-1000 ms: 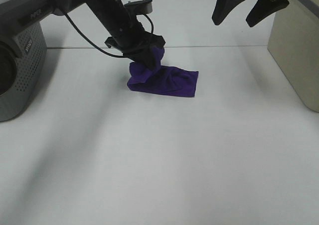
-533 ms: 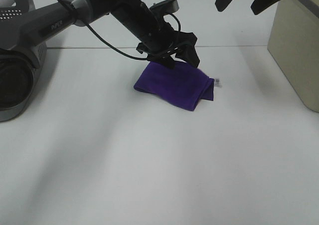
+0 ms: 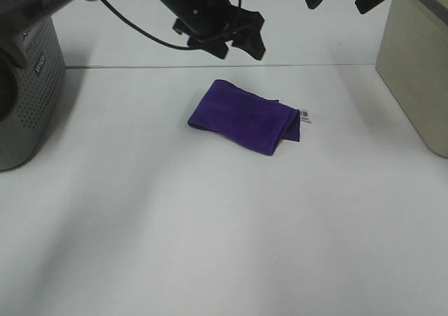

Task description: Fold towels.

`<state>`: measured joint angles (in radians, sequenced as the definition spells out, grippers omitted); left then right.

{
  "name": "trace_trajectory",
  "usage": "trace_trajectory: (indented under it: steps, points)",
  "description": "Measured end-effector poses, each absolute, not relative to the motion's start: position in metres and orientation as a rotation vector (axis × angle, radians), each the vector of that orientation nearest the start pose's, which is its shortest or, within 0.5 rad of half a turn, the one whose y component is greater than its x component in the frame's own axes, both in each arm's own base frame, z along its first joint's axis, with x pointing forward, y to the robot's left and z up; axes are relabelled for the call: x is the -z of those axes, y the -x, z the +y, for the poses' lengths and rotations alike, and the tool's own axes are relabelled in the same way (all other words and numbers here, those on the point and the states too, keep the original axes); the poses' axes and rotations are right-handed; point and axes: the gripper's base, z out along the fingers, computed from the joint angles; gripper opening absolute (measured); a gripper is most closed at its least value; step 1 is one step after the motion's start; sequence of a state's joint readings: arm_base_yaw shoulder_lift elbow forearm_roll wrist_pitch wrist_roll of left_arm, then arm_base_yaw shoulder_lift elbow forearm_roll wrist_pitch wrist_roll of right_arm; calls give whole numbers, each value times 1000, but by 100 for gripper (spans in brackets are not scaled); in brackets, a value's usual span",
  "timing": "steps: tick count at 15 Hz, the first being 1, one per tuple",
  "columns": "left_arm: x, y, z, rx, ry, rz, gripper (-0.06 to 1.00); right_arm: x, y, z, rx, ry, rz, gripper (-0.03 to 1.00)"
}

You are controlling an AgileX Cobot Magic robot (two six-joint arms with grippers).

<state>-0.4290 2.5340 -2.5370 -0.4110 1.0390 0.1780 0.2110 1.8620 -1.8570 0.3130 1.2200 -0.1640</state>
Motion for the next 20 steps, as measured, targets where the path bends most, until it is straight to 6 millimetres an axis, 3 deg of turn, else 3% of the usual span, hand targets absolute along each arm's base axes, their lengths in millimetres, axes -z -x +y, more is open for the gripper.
trace_trajectory:
  steps: [2,4,6,9,12,14,16,18,19,20]
  points:
    - [-266,-497,-212,330,-446,2470,73,-346,-390,109,-415,438,2654,82]
    - [-282,-498,-175,140,-281,2533,76,-346,-390,108,-417,412,2661,82]
    - [-292,-502,-146,87,-189,2537,76,-345,-390,106,-393,380,2671,82]
    - [-313,-504,-106,146,-120,2510,76,-345,-391,99,-300,344,2682,82]
    - [-334,-489,-65,122,-87,2523,76,-373,-381,69,-267,241,2620,82]
    - [-349,-460,-35,83,-61,2567,76,-397,-357,29,-223,115,2565,82]
    - [-364,-414,-15,59,-33,2614,76,-407,-312,7,-184,36,2559,82]
    - [-376,-352,-13,64,-43,2635,76,-417,-250,7,-174,34,2520,82]
    - [-378,-334,-13,69,-41,2628,76,-418,-233,7,-172,38,2507,82]
    - [-381,-301,-12,78,-38,2604,76,-415,-202,7,-163,42,2489,82]
